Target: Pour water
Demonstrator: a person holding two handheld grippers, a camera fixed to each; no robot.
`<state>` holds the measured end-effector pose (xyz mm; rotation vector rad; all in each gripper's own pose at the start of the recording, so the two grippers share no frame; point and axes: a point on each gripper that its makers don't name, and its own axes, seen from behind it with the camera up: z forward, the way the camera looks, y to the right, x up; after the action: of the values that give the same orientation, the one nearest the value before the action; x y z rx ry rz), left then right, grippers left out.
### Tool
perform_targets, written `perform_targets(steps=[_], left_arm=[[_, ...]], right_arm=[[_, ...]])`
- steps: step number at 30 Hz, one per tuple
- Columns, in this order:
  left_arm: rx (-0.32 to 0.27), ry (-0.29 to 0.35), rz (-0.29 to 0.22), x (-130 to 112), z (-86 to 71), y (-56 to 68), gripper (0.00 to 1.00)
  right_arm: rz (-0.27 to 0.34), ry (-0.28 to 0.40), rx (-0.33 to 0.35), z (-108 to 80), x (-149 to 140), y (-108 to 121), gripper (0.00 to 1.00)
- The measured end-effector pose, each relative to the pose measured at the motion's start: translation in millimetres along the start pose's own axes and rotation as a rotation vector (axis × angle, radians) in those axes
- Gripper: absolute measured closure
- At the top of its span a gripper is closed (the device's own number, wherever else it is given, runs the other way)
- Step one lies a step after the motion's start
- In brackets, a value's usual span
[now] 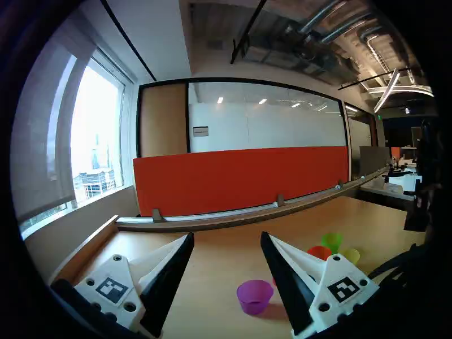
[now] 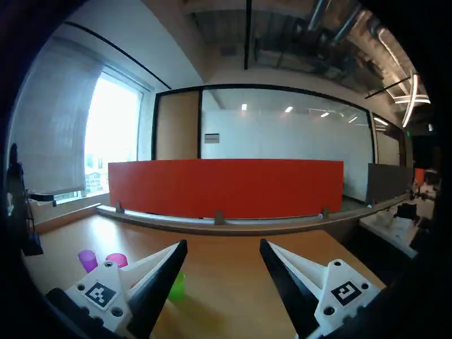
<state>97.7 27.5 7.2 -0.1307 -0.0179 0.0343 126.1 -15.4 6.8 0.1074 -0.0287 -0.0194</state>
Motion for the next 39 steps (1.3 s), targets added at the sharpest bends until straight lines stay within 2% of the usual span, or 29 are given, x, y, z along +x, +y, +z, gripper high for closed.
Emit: perform_targets(steps=[5,10,17,23,26,32,39], left_arm=[[-0.021,-0.011,-0.002,4.8,1.8,3.2,0.13],[-0.062,-0.028,0.0,1.6,4.3,11.9,0.13],[-0.152,-0.03,0.003,2.4,6.8,29.2,0.14],[-0.235,-0.027,-0.04,6.7,6.9,41.9,0.13],[-0.277,-0.027,-0.041,9.4,5.2,47.6,0.13],[-0.348,-0.032,-0.022,10.8,4.5,60.0,0.13],[-0.416,-0.063,0.022,2.9,4.7,73.1,0.14]], right_arm=[[-0.011,-0.001,0.013,0.1,8.7,-2.0,0.0],[-0.014,-0.011,0.054,0.8,7.9,-9.0,0.01],[-0.038,-0.033,0.15,3.4,1.8,-25.4,0.0],[-0.03,-0.034,0.243,6.7,8.2,-43.0,0.01],[-0.029,-0.032,0.295,6.8,10.8,-51.8,0.01],[-0.028,-0.042,0.379,6.4,15.9,-68.6,0.0],[-0.058,-0.064,0.426,9.7,12.9,-77.6,0.0]])
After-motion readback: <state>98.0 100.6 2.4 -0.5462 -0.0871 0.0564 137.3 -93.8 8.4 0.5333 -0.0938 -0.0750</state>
